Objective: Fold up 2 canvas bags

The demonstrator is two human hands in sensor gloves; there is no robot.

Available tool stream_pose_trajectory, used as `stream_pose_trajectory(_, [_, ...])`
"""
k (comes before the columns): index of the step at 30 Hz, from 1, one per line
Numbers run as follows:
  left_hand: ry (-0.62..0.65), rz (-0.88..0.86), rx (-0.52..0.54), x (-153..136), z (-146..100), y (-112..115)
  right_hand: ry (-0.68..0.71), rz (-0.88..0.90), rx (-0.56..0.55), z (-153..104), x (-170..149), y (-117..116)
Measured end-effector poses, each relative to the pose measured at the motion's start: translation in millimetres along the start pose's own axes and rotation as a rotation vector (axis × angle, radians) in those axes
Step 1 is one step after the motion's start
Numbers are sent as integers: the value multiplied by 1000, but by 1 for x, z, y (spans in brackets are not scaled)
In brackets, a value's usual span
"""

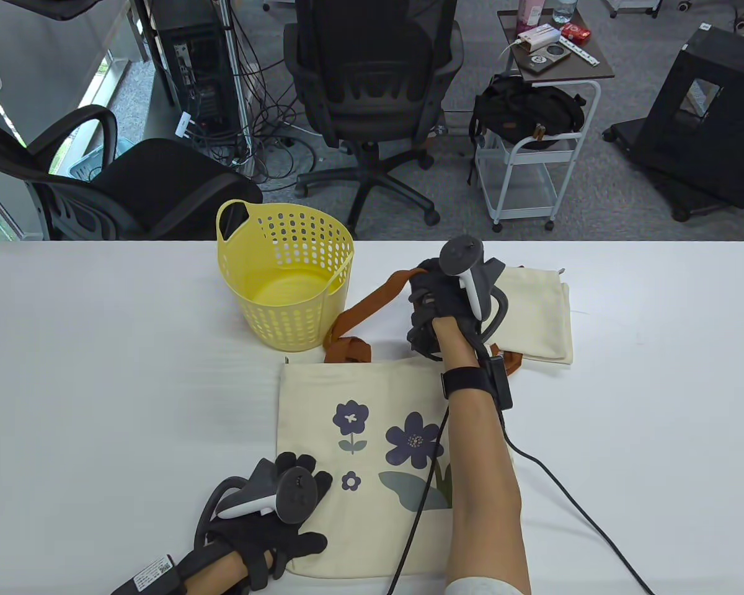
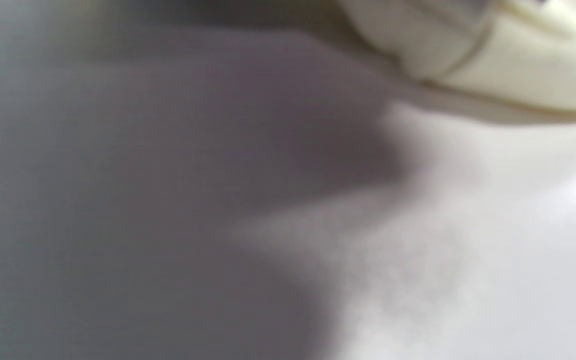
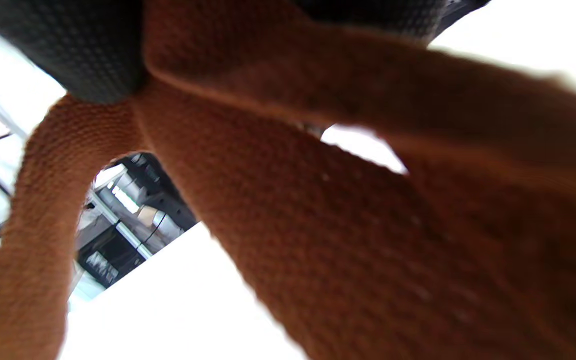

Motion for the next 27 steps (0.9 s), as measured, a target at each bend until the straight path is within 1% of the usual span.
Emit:
stream_pose_trajectory(3, [1, 0, -2, 0, 0, 0, -73, 136, 15, 8, -11, 1])
stream_pose_trajectory(4, [2, -1, -3, 0, 0, 0, -82, 134, 15, 10, -12, 0])
stream_pose_trajectory(6, [0, 2, -3, 0, 0, 0, -66, -8, 22, 13, -10, -2])
stream_pose_trajectory(8, [0, 3, -3, 0, 0, 0, -53, -65, -27, 13, -7, -6])
stream_pose_trajectory(10, [0, 3, -1, 0, 0, 0, -32, -134, 28, 13, -4, -13])
stream_pose_trajectory(12, [0, 3, -1, 0, 0, 0, -17, -209, 52, 12, 0, -20])
stream_pose_trajectory(14, [0, 4, 2, -1, 0, 1, 10, -337, 47, 9, 3, -25])
stream_pose_trajectory(16, [1, 3, 4, -1, 0, 1, 36, -413, 58, 5, 4, -29])
stream_pose_trajectory(18, [1, 2, 8, -1, 0, 1, 70, -476, 59, -1, 4, -26])
stream_pose_trajectory(21, [1, 3, 9, -1, 0, 1, 109, -492, 59, -10, 0, -16])
stream_pose_trajectory(25, [0, 3, 11, -2, 0, 1, 196, -476, 56, -31, -10, 9])
stream_pose_trajectory(27, [1, 2, 13, -2, 0, 1, 270, -461, 49, -45, -18, 21])
Point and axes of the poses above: the tracker on the back of each hand, its own x axis roughly to the thumb side, its own z axis roughly from the wrist to the fingertips, y = z × x, the point moved 2 cm from there along z, roughly from the wrist to the fingertips, and after that the axes turned 15 degrees about -y, right-handed, at the moved point
